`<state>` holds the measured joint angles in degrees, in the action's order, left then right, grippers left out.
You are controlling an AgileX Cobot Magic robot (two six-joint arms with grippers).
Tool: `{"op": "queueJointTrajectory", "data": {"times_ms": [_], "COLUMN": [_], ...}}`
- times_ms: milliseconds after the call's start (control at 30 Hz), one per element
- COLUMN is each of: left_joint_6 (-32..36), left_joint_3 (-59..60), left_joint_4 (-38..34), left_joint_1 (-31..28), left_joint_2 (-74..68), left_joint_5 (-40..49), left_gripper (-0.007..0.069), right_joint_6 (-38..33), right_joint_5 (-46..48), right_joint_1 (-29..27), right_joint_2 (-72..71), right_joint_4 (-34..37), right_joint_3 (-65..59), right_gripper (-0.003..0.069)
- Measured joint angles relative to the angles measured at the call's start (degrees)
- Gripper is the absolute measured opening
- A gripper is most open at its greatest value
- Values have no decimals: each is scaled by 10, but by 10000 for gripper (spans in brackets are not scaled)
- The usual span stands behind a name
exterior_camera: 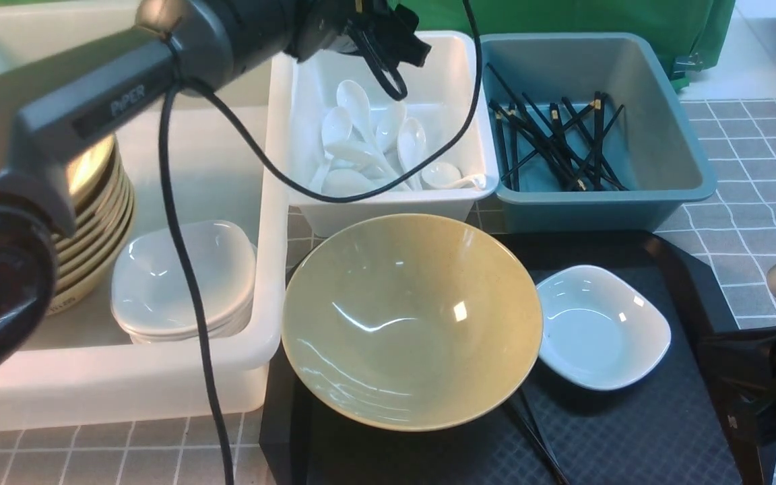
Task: On grey table put chopsticks spoon bowls plates into blue grey white boxes.
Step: 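Grasp the large bowl on the tray by its rim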
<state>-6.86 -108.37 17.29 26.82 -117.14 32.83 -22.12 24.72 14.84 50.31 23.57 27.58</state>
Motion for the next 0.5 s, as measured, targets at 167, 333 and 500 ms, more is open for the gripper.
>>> {"op": "queueJointTrajectory", "data": {"times_ms": [167,333,500], "left_joint_6": [38,95,94], "left_joint_3": [-2,-3,-3], "left_joint_4": [-81,-124,-126], "left_joint_1": [35,63,78], "left_joint_2": [50,36,3], "left_joint_5": [211,358,378], "left_gripper": [433,429,426], "right_joint_6": [0,0,0], "right_joint_5": [0,0,-1], "right_joint_1": [0,0,0], "right_joint_2": [0,0,0], "right_joint_4": [1,16,37], "right_joint_3": [0,0,0], "right_gripper": [153,153,158]}}
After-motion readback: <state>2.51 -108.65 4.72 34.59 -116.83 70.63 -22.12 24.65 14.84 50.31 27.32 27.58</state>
